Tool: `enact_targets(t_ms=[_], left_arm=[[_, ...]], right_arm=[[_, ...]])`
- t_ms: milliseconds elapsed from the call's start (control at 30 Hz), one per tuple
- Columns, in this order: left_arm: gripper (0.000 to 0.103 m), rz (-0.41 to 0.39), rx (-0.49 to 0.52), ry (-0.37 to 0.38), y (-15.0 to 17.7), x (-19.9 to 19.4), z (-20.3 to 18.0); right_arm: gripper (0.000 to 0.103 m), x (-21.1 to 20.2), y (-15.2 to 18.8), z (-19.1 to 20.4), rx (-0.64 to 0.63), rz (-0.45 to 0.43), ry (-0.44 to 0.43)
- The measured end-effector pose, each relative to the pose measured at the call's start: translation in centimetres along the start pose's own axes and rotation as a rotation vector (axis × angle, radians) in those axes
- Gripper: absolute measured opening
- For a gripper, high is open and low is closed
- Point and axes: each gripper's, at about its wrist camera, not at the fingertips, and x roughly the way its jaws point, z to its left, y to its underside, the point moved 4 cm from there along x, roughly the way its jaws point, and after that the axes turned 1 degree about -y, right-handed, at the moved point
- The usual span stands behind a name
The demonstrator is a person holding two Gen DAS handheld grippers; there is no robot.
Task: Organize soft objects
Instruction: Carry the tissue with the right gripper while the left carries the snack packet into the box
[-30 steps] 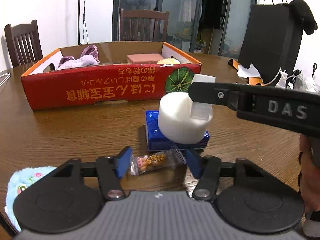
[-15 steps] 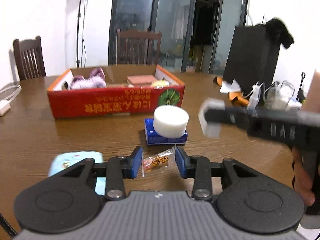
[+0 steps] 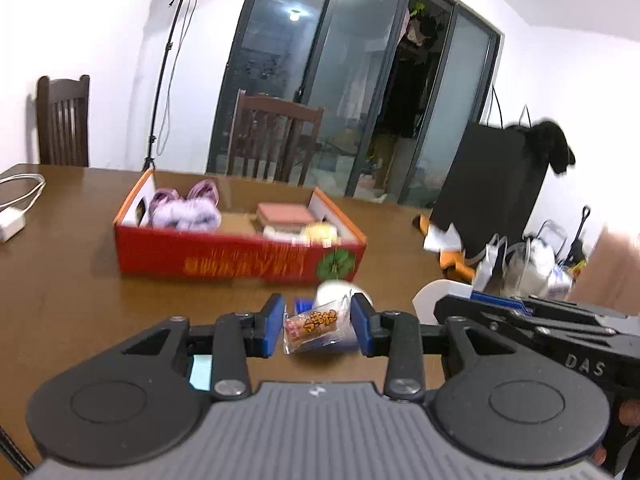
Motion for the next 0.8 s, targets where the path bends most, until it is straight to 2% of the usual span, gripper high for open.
enact_targets(t_ms=[100,200,267,400,500,633,733,800], left_arm=[[0.037,0.006,-0.013,0.013,-3.6,3.4,1.2],[0.037,0.048,0.031,-0.016,-6.7,8.1,2.1],[0.037,0.086,0.059,-0.008,-8.2,11.4,2.5],[0.037,0.156,0.113,-0.024,-9.5,17.4,3.8],[0.038,0.209,0.135,-0.017,-8.8,20.4,4.6],[0.043,0.246,0.131,0.003,-7.2,22.3,5.9],[0.051,0.270,0.107,0.038,-6.5,22.8,6.5],[0.069,0.280,0.097,0.051,-6.4,22.8,6.9]], right_arm=[[0.023,2.4,-3.2,-1.4,-0.004,-0.001,-0.031],[0.023,6.4,-6.7,-3.8,0.018,0.018,-0.051],[0.023,9.8,-8.9,-5.4,0.025,0.044,-0.033],[0.023,17.1,-11.1,-8.0,0.062,0.123,-0.069],[0.023,21.9,-11.2,-9.3,0.083,0.179,-0.076],[0.023,27.5,-10.0,-10.2,0.117,0.278,-0.104],[0.023,30.2,-8.3,-10.0,0.103,0.347,-0.106],[0.026,31.3,-7.4,-9.9,0.088,0.387,-0.099]])
